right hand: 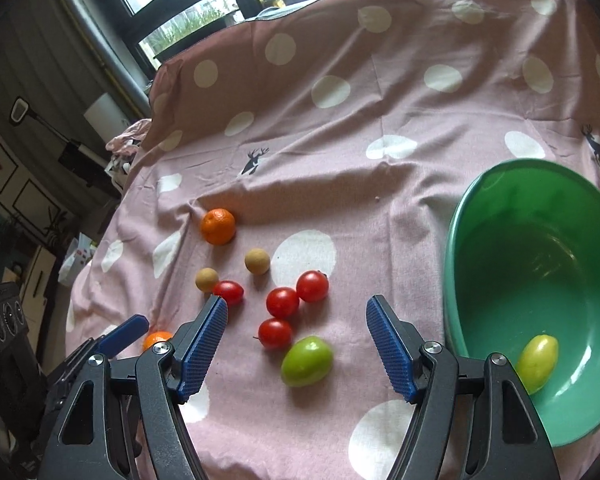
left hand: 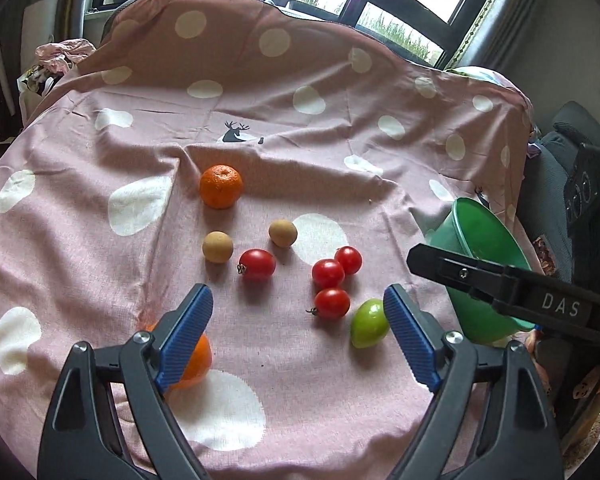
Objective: Organize fruits
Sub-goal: 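Move the right gripper back to the darker green apple, then close the right gripper around the darker green apple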
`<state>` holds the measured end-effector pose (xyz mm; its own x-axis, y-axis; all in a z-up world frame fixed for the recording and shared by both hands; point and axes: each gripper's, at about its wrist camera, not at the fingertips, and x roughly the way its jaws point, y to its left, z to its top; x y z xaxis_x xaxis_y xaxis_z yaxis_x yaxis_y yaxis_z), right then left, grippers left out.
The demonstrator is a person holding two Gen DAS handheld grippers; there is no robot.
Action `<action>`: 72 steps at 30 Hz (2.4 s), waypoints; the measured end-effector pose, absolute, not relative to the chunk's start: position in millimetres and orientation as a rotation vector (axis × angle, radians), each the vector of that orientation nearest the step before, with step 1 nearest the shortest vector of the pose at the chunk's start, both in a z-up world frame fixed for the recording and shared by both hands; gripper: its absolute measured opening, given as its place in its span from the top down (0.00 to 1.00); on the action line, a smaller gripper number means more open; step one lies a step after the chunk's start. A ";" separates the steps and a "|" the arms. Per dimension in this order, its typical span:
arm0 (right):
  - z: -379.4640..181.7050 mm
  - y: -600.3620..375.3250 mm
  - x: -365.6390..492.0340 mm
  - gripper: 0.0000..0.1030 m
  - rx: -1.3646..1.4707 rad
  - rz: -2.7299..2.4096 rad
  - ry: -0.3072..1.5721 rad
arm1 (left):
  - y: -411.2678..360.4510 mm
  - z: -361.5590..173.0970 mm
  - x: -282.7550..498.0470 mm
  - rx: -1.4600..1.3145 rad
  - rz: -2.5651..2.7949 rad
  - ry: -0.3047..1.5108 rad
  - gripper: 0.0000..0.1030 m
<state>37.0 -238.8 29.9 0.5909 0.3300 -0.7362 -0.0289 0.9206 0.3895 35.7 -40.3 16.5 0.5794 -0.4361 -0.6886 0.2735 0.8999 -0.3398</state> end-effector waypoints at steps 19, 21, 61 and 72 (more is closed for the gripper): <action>-6.3 -227.3 44.1 0.57 0.395 0.212 1.059 | -68.6 -14.3 38.4 -0.294 -0.548 1.023 0.48; -10.5 -225.7 45.9 0.57 0.382 0.199 1.070 | -74.1 -16.8 36.1 -0.286 -0.567 1.027 0.51; -30.2 -223.8 51.3 0.61 0.457 0.226 1.110 | -97.0 -36.6 41.2 -0.248 -0.607 1.053 0.72; -13.0 -220.8 42.6 0.61 0.436 0.218 1.053 | -92.7 -20.9 33.3 -0.239 -0.622 1.005 0.72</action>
